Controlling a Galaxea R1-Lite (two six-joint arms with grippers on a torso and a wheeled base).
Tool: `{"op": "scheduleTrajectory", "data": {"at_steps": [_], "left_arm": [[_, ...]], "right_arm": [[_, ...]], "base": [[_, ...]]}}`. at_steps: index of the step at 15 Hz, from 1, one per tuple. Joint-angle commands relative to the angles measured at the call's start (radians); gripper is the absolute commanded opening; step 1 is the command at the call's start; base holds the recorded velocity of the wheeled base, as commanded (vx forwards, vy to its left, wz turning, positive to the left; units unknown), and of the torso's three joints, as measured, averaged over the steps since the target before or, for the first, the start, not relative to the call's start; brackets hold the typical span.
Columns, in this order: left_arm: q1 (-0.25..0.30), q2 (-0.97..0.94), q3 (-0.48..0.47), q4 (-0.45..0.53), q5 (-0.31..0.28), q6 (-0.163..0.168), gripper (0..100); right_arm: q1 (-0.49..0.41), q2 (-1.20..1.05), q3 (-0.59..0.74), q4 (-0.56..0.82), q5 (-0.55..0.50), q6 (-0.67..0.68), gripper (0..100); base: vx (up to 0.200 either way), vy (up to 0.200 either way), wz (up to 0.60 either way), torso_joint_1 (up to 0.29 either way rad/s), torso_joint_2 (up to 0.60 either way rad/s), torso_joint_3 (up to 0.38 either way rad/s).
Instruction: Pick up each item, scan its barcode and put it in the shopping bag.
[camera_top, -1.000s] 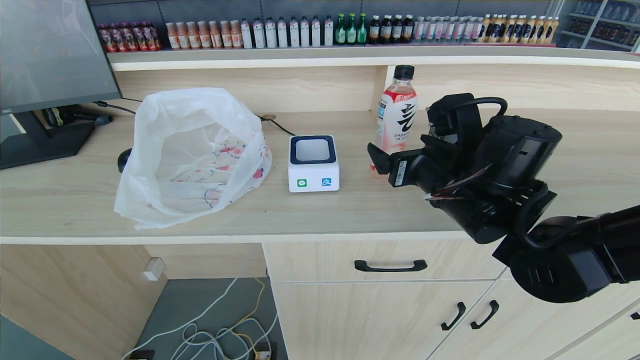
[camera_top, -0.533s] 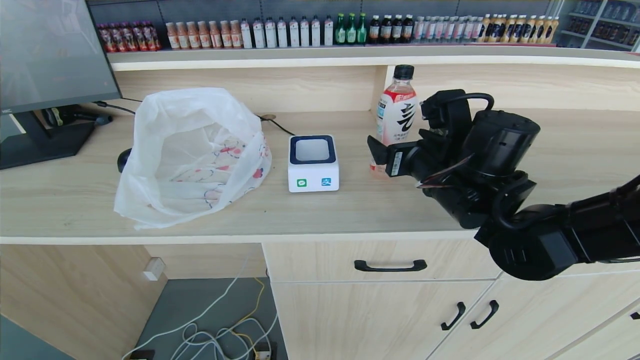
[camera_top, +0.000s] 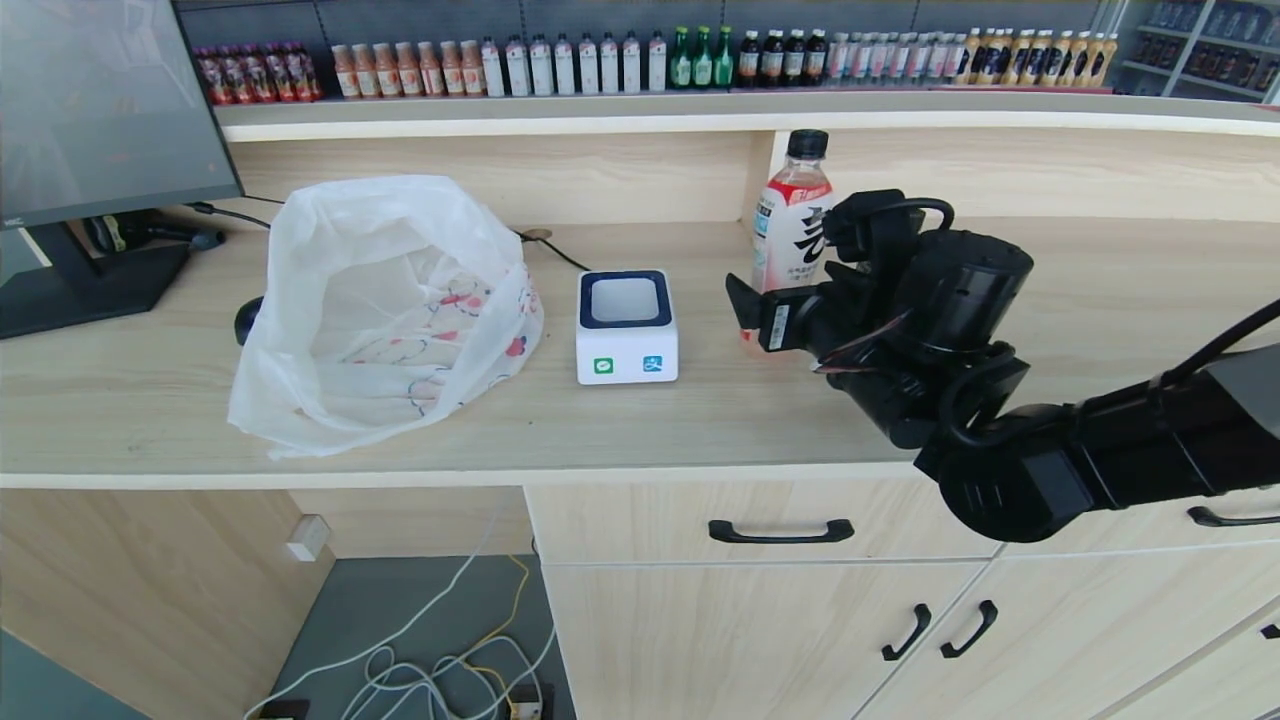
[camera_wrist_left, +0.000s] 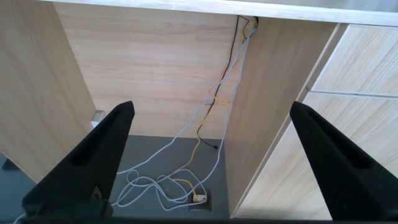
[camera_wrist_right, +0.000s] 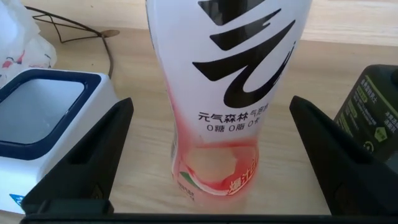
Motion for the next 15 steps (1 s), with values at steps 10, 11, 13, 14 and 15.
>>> {"op": "scheduleTrajectory", "data": {"at_steps": [10, 11, 13, 14, 15], "left_arm": [[0.0, 0.0, 0.0, 0.0, 0.0, 0.0, 100], [0.0, 0.0, 0.0, 0.0, 0.0, 0.0, 100], [0.0, 0.0, 0.0, 0.0, 0.0, 0.0, 100], [0.0, 0.0, 0.0, 0.0, 0.0, 0.0, 100], [0.0, 0.0, 0.0, 0.0, -0.001, 0.0, 100]], "right_arm": [[-0.038, 0.084, -0.096, -0.003, 0.025, 0.001, 100], [-0.038, 0.093, -0.104, -0.003, 0.025, 0.001, 100], [-0.038, 0.113, -0.144, -0.003, 0.023, -0.001, 100], [-0.038, 0.113, -0.149, -0.003, 0.023, -0.001, 100], [-0.038, 0.121, -0.181, -0.003, 0.025, -0.004, 100]], "base": [[0.0, 0.0, 0.0, 0.0, 0.0, 0.0], [0.0, 0.0, 0.0, 0.0, 0.0, 0.0], [0.0, 0.0, 0.0, 0.0, 0.0, 0.0], [0.0, 0.0, 0.0, 0.0, 0.0, 0.0], [0.0, 0.0, 0.0, 0.0, 0.0, 0.0]]}}
